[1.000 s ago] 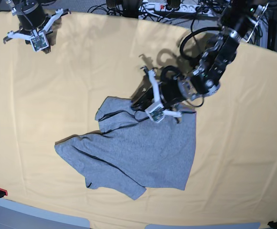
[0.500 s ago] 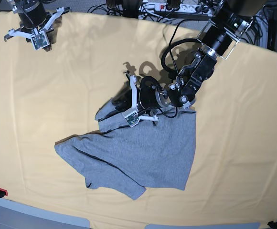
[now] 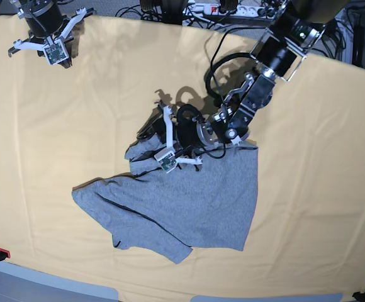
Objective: Layout the t-shirt on the table in an organized manner, then fold the t-shirt properly
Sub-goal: 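Lower the left gripper onto the grey t-shirt's bunched edge and grasp it, then lift the grasped shirt edge with the left gripper, pulling it outward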
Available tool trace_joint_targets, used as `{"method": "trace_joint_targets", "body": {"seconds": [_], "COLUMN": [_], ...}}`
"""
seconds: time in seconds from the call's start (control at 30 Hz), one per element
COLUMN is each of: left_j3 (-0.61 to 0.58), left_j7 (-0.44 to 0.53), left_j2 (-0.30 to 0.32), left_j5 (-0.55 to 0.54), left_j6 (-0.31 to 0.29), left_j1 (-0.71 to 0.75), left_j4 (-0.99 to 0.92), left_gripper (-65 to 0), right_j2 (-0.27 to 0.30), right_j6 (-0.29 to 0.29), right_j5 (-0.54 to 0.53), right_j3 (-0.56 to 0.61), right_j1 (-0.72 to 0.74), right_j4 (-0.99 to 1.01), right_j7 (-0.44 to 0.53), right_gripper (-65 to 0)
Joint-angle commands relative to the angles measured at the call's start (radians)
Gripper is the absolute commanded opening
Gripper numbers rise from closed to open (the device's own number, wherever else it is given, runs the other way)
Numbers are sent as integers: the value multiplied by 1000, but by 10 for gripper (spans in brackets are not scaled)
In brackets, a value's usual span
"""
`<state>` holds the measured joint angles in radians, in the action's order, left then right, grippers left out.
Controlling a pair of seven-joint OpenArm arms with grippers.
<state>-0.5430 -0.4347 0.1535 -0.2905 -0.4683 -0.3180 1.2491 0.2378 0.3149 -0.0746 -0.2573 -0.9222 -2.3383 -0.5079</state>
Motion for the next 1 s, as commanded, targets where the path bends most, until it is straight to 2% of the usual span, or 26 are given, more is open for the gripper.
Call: {"method": "trace_joint_targets", "body": {"seconds": [0.0, 0.07, 0.1, 0.2, 0.3, 0.37, 0.4, 0.47, 0.57, 0.67, 0.77, 0.9, 0.97], "left_j3": [0, 0, 0, 0, 1, 1, 1, 1, 1, 1, 1, 1, 1], "left_j7": [-53, -62, -86, -245, -462, -585, -616, -617, -619, -631, -632, -632, -632], "left_j2": [-5, -9, -9, -9, 0, 14, 38, 106, 207, 324, 450, 618, 681], "left_j5": [24, 35, 39, 26, -38, -63, -85, -126, -190, -270, -277, -276, -274], "left_j6": [10, 14, 13, 3, -63, -79, -79, -81, -147, -186, -195, -194, -192], "left_j1": [-13, -15, -16, -32, -58, -65, -65, -64, -65, -65, -65, -65, -65], "left_j4": [-29, -47, -45, 0, 98, 187, 229, 292, 357, 398, 415, 434, 455], "left_gripper": [-410, -601, -650, -650, -650, -650, -650, -650, -650, -650, -650, -650, -650], "right_j2": [7, 7, 7, 9, 9, 9, 9, 10, 10, 10, 9, 9, 9], "right_j6": [-4, -4, -4, -4, -4, 2, 13, 43, 64, 95, 143, 161, 163], "right_j5": [0, 0, 0, 0, 0, 0, 0, -1, -4, -35, -103, -164, -183], "right_j3": [-5, -5, -5, -5, -5, -5, -5, -5, -5, -5, -5, -5, -5], "right_j1": [-8, -8, -8, -8, -8, -8, -8, -3, 9, 31, 74, 131, 154], "right_j4": [-18, -18, -18, -18, -18, -18, -18, -18, -18, -18, -18, -18, -18], "right_j7": [19, 18, 18, 19, 19, 19, 19, 19, 19, 30, 29, 29, 29], "right_gripper": [-650, -650, -650, -650, -650, -650, -650, -650, -650, -650, -650, -650, -650]}}
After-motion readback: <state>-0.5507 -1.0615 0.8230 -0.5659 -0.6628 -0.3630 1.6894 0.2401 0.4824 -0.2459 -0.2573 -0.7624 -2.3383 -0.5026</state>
